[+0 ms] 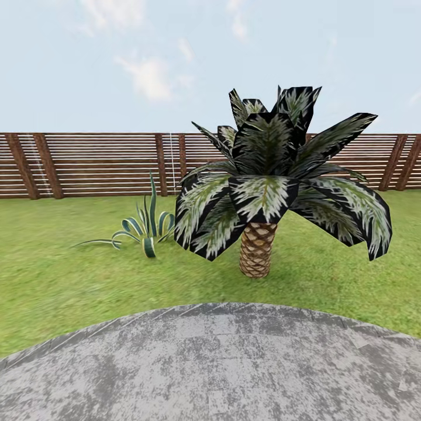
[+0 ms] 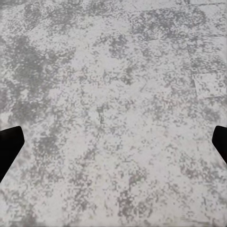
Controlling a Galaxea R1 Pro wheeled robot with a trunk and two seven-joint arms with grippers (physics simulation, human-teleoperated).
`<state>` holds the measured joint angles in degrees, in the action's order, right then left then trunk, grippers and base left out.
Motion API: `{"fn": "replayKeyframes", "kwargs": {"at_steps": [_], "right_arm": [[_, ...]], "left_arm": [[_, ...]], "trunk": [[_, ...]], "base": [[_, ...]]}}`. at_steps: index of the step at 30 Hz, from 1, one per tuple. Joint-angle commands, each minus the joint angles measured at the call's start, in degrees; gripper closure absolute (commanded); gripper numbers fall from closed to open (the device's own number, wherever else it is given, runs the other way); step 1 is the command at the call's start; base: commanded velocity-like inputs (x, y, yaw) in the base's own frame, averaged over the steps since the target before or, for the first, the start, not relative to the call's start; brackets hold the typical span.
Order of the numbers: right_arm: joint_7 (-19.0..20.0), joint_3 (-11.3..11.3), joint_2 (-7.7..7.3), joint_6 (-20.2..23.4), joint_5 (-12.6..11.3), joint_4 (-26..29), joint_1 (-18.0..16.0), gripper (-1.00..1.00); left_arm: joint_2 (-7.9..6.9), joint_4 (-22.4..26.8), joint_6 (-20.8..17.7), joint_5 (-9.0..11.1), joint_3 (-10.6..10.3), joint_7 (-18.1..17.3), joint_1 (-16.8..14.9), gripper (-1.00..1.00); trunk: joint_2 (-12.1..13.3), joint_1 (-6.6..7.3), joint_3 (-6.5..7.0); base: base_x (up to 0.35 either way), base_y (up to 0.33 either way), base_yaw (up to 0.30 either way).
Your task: In the garden, pick up the pesticide atomizer on the floor and spray pesticide onto both trees until each tree trunk is fully covered.
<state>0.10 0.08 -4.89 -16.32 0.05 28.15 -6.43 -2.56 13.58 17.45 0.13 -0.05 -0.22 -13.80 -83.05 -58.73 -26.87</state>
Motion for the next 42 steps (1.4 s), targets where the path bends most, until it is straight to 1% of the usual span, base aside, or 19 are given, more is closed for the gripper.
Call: {"fn": "replayKeyframes", "kwargs": {"at_steps": [1,7,14,20,35,42], "right_arm": [[0.0,0.1,0.01,-0.2,0.0,-0.1,0.0,-1.00],[-0.1,-0.2,0.11,-0.2,-0.2,-0.2,-0.1,-1.00],[-0.2,-0.3,0.11,-0.1,-0.2,-0.3,-0.1,-1.00],[-0.2,-0.2,0.10,-0.2,-0.1,-0.3,-0.1,-1.00],[-0.2,-0.2,0.09,-0.1,-0.1,-0.2,-0.1,-1.00],[-0.2,-0.2,0.11,-0.1,-0.2,-0.2,-0.1,-1.00]], "left_arm": [[0.02,-0.1,0.2,0.0,0.0,0.0,0.0,-1.00],[0.33,-0.6,0.3,0.1,0.1,0.0,-0.1,-1.00],[0.36,-0.6,0.3,0.1,0.1,0.0,-0.1,-1.00],[0.35,-0.6,0.3,0.1,0.1,0.0,-0.1,-1.00],[-0.02,-0.6,0.3,0.2,0.2,0.0,-0.1,-1.00],[-0.12,-0.6,0.3,0.2,0.2,0.0,-0.1,-1.00]], "trunk": [[0.0,0.00,-0.06],[0.0,0.00,-0.06],[0.0,0.00,-0.06],[0.0,0.00,-0.06],[0.0,0.00,-0.06],[0.0,0.00,-0.06]], "base": [[0.000,0.000,0.000],[-0.009,0.001,-0.024],[-0.186,0.166,-0.263],[-0.229,0.227,-0.097],[-0.210,0.263,-0.011],[-0.074,0.317,-0.223]]}}
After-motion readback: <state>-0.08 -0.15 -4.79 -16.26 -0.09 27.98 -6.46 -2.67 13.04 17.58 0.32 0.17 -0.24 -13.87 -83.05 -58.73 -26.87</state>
